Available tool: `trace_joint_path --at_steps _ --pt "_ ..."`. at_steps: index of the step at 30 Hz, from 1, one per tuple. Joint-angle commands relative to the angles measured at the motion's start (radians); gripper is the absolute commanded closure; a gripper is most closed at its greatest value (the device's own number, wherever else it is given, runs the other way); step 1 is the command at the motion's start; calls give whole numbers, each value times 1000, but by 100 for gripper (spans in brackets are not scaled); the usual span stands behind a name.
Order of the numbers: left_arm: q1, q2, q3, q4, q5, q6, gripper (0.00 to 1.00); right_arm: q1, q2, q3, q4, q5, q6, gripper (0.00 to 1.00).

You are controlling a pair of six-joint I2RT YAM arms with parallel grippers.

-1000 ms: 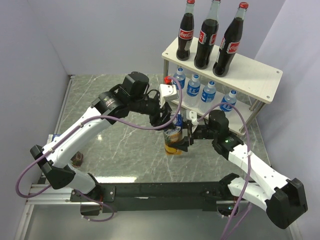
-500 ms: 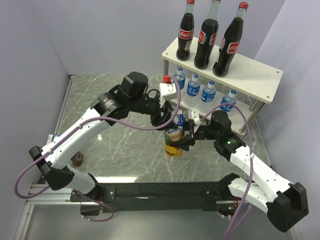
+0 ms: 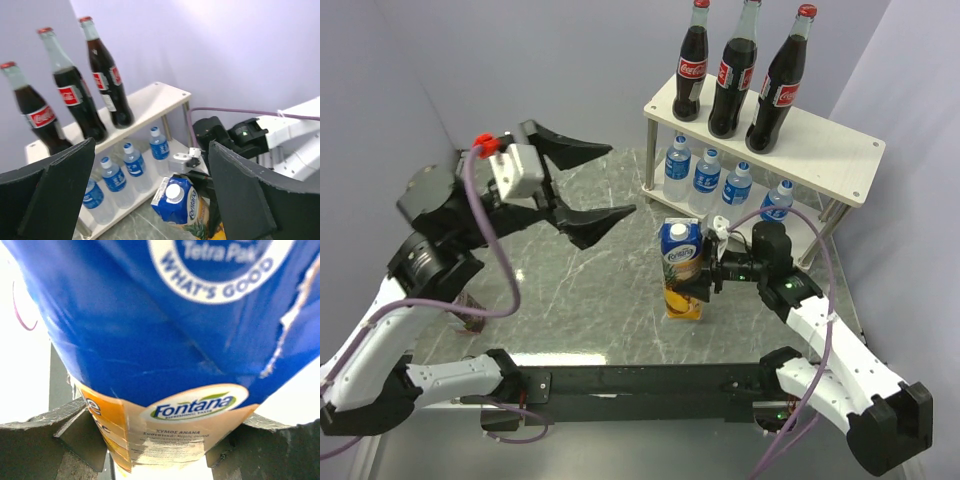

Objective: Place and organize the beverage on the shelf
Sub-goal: Pick up the drink from the center of the board, then place the drink on the shelf.

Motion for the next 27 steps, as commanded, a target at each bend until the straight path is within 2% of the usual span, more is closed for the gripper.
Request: trace_joint_path --at_steps 1,7,12,19,27 --pt "-2 -2 -48 15 -103 0 0 -31 -96 172 131 -63 33 53" --pt "-2 -104 -246 -36 -279 63 0 -120 -129 427 -159 24 -27 54" --pt "0 -198 -487 -46 -471 119 1 -204 -137 649 -357 121 -79 52" --pt "0 -307 -723 -14 -529 133 1 -267 -102 847 -459 253 -114 52" --pt "0 -350 -818 9 -539 155 0 -336 -21 1036 -483 360 -116 50"
